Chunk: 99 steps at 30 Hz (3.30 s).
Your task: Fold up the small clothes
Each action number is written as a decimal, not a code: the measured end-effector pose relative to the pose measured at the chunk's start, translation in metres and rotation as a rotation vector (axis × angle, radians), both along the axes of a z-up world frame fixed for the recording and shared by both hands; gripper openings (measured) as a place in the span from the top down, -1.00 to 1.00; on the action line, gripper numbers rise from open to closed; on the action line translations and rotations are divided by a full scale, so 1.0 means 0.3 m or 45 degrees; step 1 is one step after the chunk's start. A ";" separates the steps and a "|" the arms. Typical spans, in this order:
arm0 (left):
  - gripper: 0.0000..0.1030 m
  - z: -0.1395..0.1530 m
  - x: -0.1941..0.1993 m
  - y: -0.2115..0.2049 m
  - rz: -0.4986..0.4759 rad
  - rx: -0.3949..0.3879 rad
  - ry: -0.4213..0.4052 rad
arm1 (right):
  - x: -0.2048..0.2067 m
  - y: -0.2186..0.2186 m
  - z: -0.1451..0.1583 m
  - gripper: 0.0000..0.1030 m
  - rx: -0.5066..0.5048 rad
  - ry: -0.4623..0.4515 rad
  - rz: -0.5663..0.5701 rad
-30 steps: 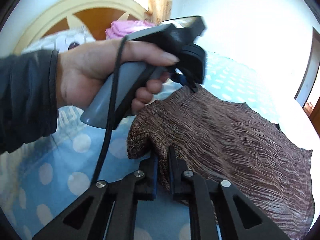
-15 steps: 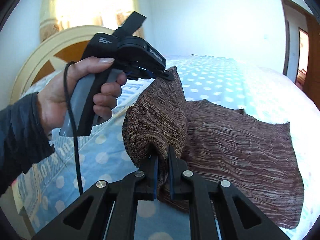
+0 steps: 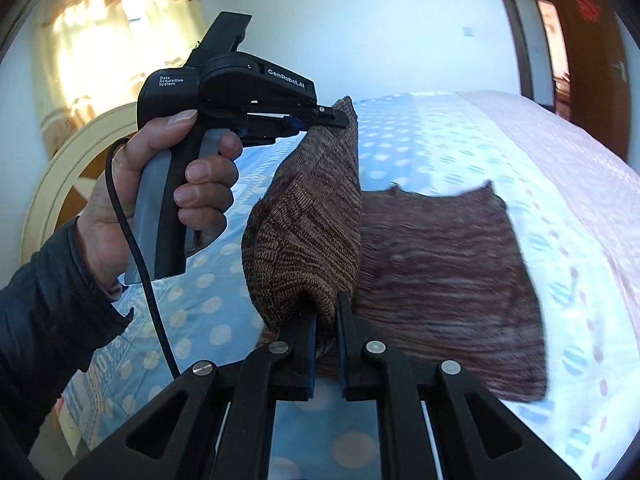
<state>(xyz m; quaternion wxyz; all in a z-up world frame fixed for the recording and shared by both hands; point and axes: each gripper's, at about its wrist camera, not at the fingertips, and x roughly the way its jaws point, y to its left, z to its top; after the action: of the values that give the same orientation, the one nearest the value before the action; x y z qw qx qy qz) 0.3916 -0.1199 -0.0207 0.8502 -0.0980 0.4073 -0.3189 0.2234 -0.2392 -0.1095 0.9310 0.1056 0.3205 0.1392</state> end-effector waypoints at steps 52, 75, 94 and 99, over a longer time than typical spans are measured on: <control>-0.43 -0.347 -0.364 -0.105 0.034 0.394 -0.157 | -0.013 -0.460 0.046 0.29 0.012 0.158 -0.384; -0.79 -0.397 -0.346 0.009 0.075 0.224 0.006 | 0.558 -0.097 0.149 0.39 -0.408 0.299 0.081; -0.97 -0.324 -0.355 0.133 0.179 0.117 0.018 | 0.500 -0.227 0.075 0.09 -0.065 0.316 -0.022; -0.99 -0.305 -0.240 0.124 0.250 0.223 -0.005 | 0.255 -0.344 0.022 0.37 -0.078 0.382 -0.128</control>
<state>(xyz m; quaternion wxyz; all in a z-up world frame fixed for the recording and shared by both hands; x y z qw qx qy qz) 0.3195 -0.0825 -0.1122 0.8835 -0.0623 0.4202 -0.1974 0.2999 -0.3424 -0.1029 0.8812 0.1128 0.4545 0.0651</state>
